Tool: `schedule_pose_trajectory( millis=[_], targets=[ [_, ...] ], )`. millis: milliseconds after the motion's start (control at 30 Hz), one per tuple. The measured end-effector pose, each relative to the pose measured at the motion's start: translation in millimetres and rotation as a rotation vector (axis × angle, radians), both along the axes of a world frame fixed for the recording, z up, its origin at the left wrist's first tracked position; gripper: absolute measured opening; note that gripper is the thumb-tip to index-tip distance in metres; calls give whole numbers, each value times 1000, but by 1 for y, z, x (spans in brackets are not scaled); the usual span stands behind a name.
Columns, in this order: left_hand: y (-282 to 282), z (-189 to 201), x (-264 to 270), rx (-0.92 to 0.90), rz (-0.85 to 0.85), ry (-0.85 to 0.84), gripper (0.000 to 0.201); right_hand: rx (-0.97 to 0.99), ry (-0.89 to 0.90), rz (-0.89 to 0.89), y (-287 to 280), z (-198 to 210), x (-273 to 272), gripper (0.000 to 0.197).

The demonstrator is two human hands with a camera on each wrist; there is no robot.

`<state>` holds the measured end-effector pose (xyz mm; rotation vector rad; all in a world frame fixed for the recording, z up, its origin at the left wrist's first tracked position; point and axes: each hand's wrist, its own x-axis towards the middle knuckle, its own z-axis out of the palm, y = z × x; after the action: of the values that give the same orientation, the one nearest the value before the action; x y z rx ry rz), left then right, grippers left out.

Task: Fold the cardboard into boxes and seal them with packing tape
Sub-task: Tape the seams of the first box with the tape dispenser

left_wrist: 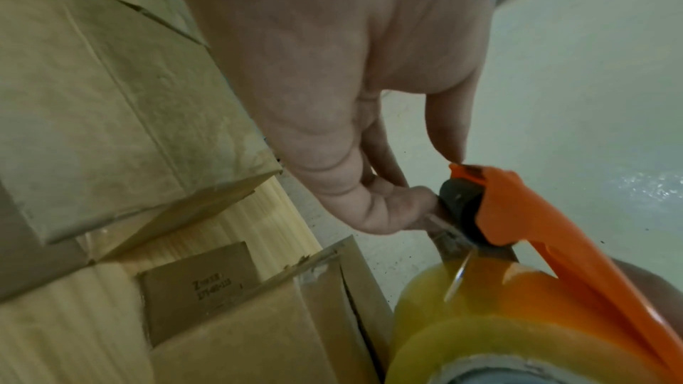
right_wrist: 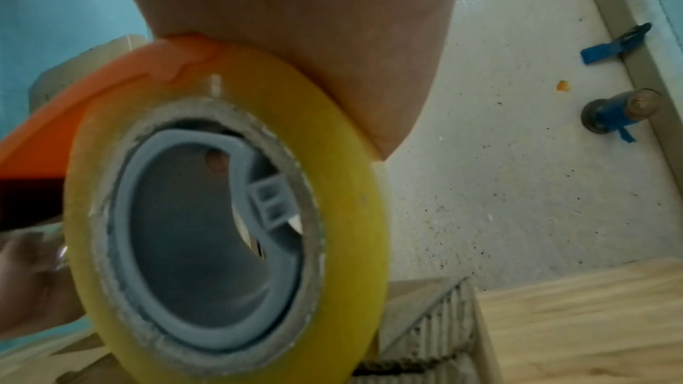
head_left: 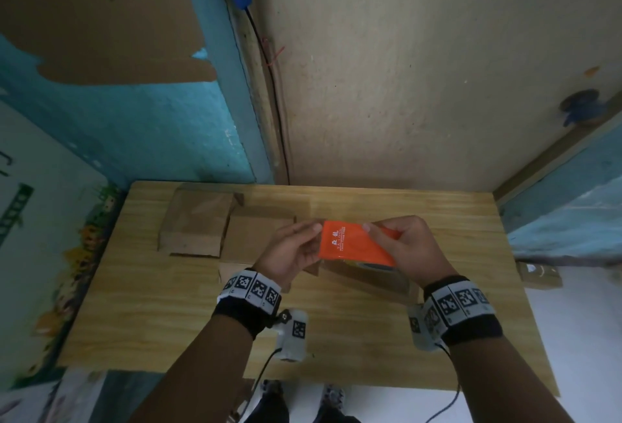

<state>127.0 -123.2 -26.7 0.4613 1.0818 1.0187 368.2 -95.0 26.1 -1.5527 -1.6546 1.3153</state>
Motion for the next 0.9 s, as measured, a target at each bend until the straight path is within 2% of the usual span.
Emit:
schedule_pose_trajectory(
  millis=[167, 300, 467, 567, 733, 900],
  targets=[
    [-2, 4, 6, 28, -104, 27, 32, -38, -25, -9, 1, 0, 7, 44],
    [-1, 10, 10, 36, -117, 46, 45, -32, -55, 1, 3, 1, 8, 44],
    [2, 13, -1, 26, -147, -8, 39, -1, -74, 28, 1, 1, 6, 57],
    [2, 14, 1, 18, -213, -20, 31, -6, -34, 3, -1, 1, 8, 53],
    [9, 10, 7, -10, -238, 80, 20, -16, -16, -15, -3, 2, 12, 52],
    [17, 28, 6, -1, -281, 190, 14, 21, -45, -41, -6, 1, 11, 42]
  ],
)
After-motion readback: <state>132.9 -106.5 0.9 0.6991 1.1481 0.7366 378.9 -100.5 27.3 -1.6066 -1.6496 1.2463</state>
